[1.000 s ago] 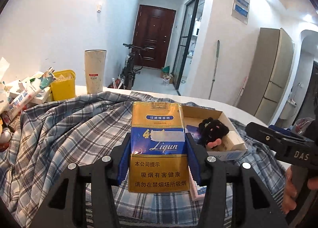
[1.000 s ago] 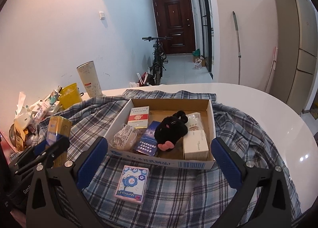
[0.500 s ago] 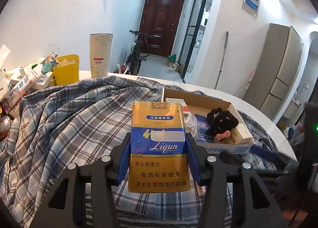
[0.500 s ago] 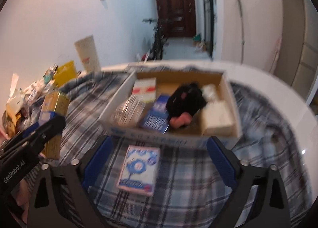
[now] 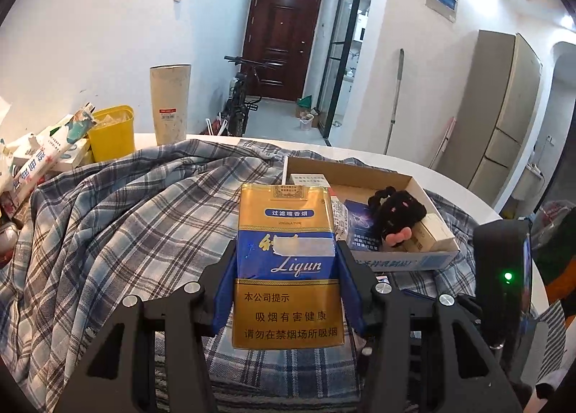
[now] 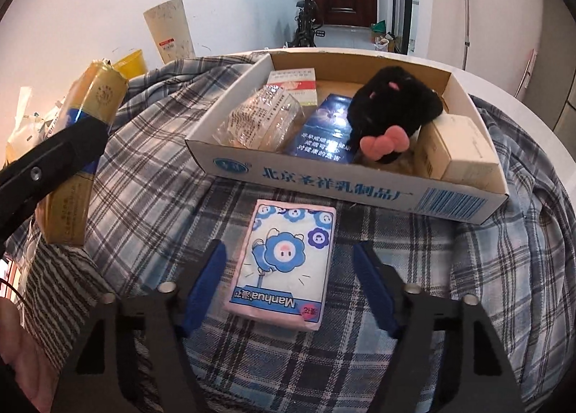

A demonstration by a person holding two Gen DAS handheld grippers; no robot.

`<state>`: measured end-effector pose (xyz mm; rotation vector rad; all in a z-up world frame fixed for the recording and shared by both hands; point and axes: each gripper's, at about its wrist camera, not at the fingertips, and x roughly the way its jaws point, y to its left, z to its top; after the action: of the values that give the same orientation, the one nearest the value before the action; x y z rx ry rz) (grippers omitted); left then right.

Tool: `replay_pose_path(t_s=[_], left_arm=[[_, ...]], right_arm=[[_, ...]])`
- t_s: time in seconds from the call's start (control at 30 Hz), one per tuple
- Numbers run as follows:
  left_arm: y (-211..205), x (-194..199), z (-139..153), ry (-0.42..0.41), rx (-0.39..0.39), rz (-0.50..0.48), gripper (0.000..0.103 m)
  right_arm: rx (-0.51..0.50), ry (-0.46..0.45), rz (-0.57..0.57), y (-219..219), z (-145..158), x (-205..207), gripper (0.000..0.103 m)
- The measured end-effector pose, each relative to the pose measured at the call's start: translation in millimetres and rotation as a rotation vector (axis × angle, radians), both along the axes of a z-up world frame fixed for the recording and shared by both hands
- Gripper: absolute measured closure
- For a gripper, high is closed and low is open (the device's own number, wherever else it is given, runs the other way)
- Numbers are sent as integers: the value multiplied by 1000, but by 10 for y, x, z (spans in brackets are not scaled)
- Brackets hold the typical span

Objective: Organize objects
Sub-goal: 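Grasp the pink Manhua tissue pack with the right gripper while the left holds the Liqun pack, then carry the Liqun pack and Manhua pack over the cardboard box with both grippers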

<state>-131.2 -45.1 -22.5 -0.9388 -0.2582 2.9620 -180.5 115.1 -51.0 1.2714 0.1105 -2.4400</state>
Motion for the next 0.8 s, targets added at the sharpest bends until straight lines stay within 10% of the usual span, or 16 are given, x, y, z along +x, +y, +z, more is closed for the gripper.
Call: replay_pose_path(t_s=[0.07, 0.8], left_arm=[[3, 5, -7, -3, -1, -2, 50], [31, 6, -7, 0, -5, -24, 50]], right_arm=[[-5, -23, 5, 16, -31, -25, 53], [-9, 53, -99, 679, 263, 33, 53]])
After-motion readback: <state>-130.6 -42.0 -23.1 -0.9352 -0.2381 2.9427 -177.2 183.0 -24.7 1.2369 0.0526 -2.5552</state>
